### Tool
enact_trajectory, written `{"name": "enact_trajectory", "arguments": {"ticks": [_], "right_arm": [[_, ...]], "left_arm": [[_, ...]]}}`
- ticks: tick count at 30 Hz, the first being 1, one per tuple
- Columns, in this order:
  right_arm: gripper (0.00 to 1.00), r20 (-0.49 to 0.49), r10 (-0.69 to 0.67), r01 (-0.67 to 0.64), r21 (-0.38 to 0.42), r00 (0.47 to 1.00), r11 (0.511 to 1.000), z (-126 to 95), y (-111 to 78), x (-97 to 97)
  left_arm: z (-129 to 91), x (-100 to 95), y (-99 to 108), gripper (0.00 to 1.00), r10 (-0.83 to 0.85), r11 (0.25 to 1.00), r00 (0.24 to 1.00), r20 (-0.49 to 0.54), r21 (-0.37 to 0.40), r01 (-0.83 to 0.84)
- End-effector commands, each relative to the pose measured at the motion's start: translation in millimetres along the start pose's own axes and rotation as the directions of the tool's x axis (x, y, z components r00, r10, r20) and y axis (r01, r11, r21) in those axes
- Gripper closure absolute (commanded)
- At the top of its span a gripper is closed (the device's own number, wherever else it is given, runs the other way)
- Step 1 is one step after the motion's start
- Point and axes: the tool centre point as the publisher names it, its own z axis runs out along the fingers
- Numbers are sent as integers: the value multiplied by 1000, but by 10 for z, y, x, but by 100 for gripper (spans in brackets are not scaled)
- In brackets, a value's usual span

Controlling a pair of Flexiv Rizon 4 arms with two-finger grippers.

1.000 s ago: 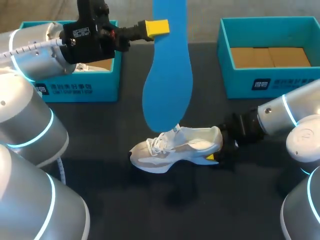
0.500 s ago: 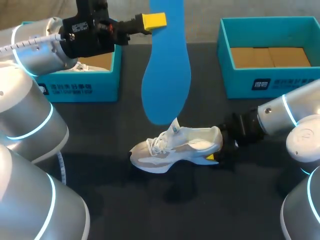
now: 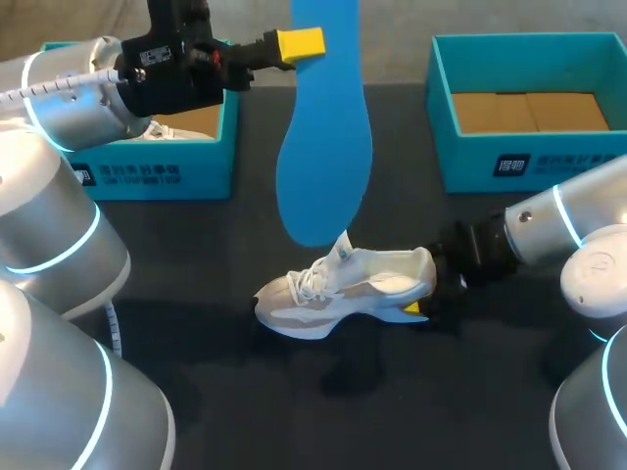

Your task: Take the shoe out of the shoebox, open the shoe tongue, remove and reinsert the insole, then place the shoe into the shoebox

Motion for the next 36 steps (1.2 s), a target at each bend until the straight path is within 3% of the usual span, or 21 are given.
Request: {"name": "enact_trajectory", "arguments": {"ticks": [1,2,19,36], "right_arm": [[42,1,0,0,4,1000,1000,10,7,0],[0,1,0,0,4,1000,1000,10,7,0],[0,1,0,0,4,1000,1000,10,7,0],[0,133,72,-91,137,988,986,-316,181,-59]], "left_arm": [[12,-11,1,100,1,1000,1000,-2,2,-1],[12,-11,1,100,1,1000,1000,-2,2,-1],[12,-11,1,100,1,1000,1000,-2,2,-1],[12,-11,1,100,1,1000,1000,-2,2,-1]]}}
